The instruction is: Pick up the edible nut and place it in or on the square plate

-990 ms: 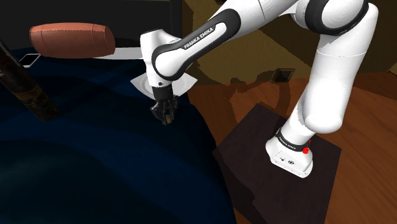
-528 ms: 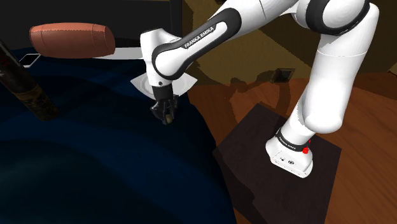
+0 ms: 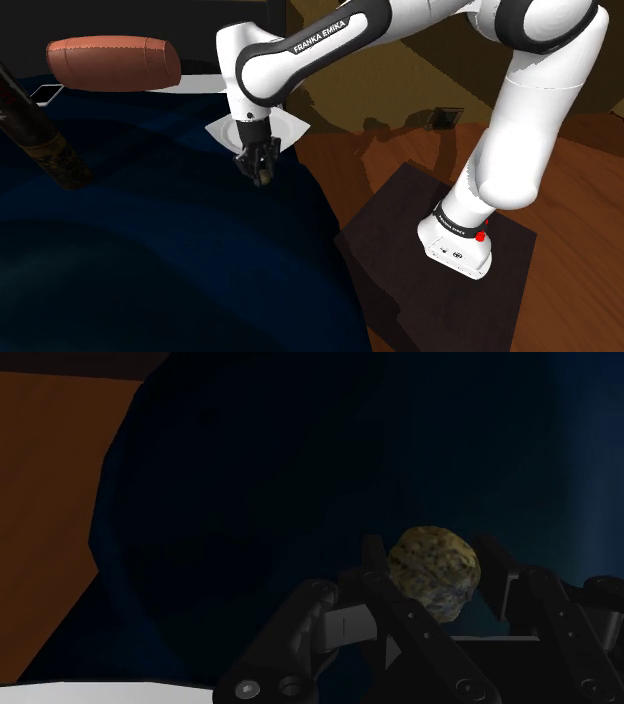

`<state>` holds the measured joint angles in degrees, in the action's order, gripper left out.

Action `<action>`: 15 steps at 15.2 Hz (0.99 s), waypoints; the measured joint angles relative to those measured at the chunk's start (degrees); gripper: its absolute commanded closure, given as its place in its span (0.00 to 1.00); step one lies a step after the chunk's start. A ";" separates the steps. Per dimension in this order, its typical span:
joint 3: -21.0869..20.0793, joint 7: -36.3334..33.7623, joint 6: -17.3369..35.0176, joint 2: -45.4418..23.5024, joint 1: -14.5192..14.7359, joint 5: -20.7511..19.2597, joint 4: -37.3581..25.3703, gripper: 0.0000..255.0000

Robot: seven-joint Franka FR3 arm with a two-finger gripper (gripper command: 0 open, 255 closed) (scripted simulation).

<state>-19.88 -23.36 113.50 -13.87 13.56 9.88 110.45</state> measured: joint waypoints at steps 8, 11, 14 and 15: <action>-0.09 -0.63 -5.60 2.15 -0.29 0.35 -3.59 1.00; 0.12 -0.36 -7.23 2.37 -0.63 0.28 -4.91 1.00; 1.48 1.91 -9.02 -0.03 -2.14 -0.84 -8.45 1.00; 1.94 2.63 -10.03 -0.95 -2.66 -1.24 -10.17 1.00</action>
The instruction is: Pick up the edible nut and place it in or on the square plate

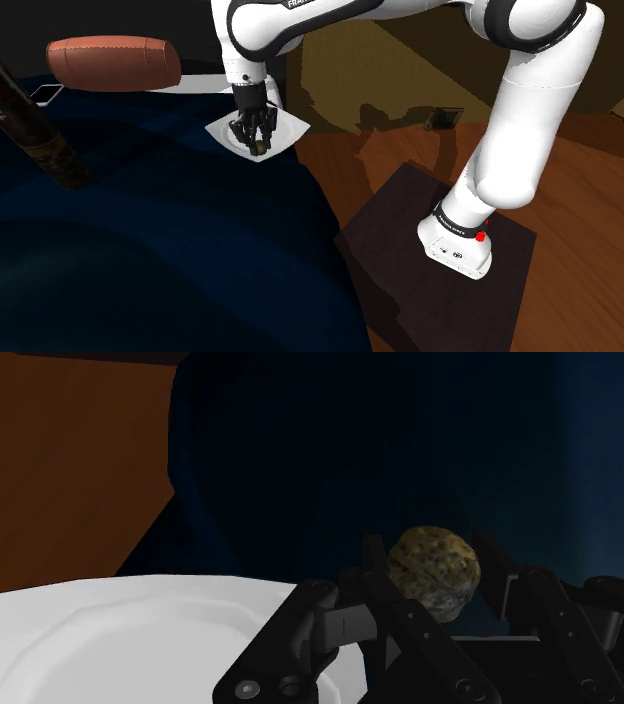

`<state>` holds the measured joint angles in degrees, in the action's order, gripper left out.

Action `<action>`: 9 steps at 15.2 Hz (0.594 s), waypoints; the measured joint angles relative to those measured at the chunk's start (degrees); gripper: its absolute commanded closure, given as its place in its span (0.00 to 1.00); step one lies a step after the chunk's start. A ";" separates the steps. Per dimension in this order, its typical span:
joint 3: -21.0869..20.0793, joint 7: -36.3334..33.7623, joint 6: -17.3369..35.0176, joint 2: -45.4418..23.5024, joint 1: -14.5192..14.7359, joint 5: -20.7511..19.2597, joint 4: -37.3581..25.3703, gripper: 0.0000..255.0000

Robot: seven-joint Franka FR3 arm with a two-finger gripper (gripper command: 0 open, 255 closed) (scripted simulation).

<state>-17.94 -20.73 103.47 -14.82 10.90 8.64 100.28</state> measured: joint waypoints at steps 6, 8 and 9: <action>2.65 4.60 -5.01 -7.19 -2.87 -2.47 -11.04 1.00; 3.32 5.73 -6.82 -9.83 -3.52 -3.20 -15.22 1.00; 3.71 6.39 -8.05 -11.70 -3.85 -3.67 -18.15 1.00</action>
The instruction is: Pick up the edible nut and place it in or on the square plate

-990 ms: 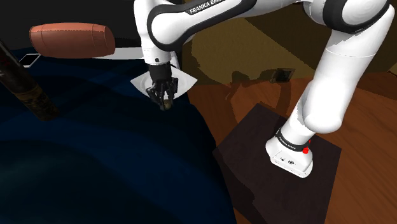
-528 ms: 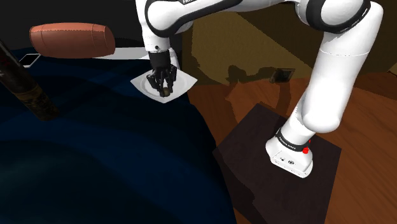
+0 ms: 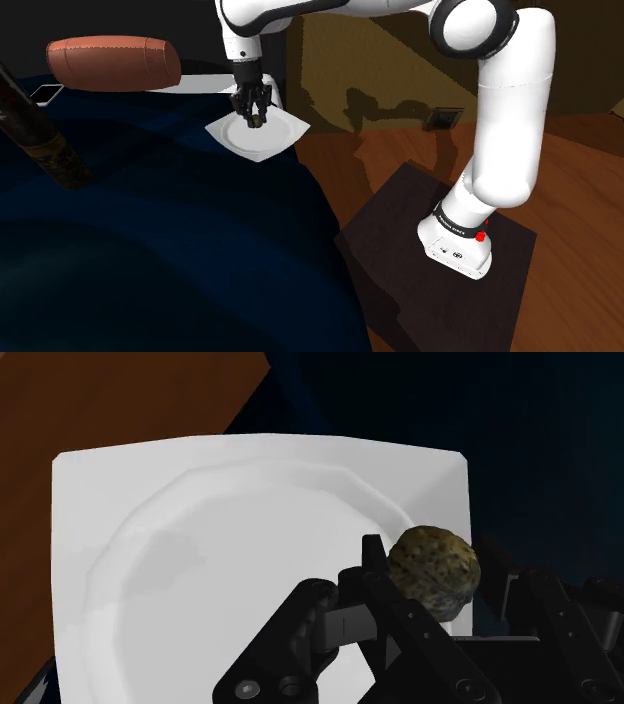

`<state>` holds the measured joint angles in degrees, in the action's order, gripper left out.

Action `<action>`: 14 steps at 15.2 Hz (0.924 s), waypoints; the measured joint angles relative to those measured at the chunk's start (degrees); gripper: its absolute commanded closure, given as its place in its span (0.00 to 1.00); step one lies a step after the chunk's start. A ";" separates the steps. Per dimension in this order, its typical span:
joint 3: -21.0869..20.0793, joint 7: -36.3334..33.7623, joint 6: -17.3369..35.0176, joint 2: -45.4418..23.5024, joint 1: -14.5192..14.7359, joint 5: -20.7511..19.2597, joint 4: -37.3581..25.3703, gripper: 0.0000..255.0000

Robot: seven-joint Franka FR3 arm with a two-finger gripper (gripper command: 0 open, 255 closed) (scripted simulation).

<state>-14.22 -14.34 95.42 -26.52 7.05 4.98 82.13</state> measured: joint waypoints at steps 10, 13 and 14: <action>2.62 5.39 -8.87 -14.87 -2.48 -2.79 -22.67 1.00; 2.70 5.66 -7.02 -15.44 -2.53 -2.88 -21.38 1.00; 2.71 5.71 -6.29 -15.40 -2.56 -2.88 -20.58 1.00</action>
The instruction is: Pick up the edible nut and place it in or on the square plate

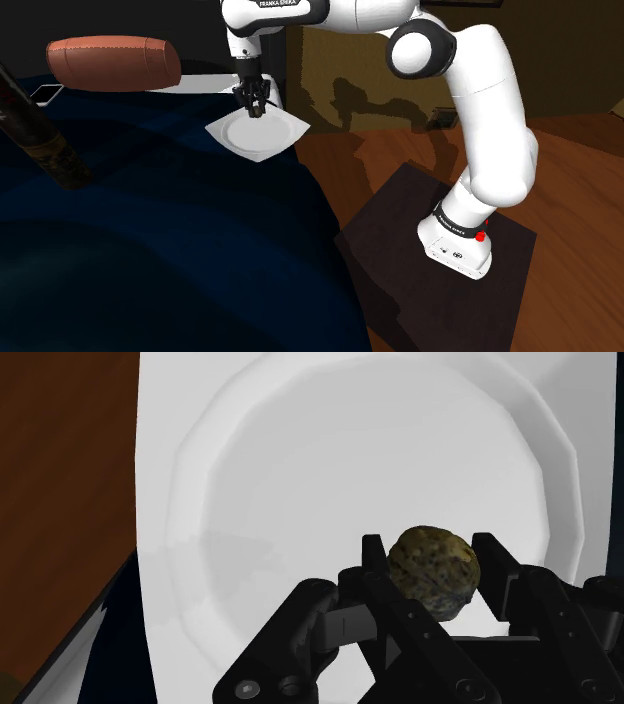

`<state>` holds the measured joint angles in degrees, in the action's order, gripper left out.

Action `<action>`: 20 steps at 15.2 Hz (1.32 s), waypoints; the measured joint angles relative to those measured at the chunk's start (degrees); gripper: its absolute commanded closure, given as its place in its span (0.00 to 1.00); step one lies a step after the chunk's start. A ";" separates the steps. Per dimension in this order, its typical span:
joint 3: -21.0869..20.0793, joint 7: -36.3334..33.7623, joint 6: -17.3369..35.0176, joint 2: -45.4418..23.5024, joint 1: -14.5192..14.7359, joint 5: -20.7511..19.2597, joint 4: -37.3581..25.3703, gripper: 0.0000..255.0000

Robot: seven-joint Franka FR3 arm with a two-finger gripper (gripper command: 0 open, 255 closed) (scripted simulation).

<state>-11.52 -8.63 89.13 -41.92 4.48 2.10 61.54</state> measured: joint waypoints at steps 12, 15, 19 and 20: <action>0.19 0.67 5.42 -0.96 -0.22 -0.13 4.50 1.00; 0.19 0.67 5.44 -0.96 -0.22 -0.13 4.51 0.00; 0.19 0.67 5.44 -0.96 -0.22 -0.13 4.51 0.00; 0.19 0.67 5.44 -0.96 -0.22 -0.13 4.51 0.00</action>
<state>-11.33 -7.96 94.57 -42.88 4.27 1.97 66.06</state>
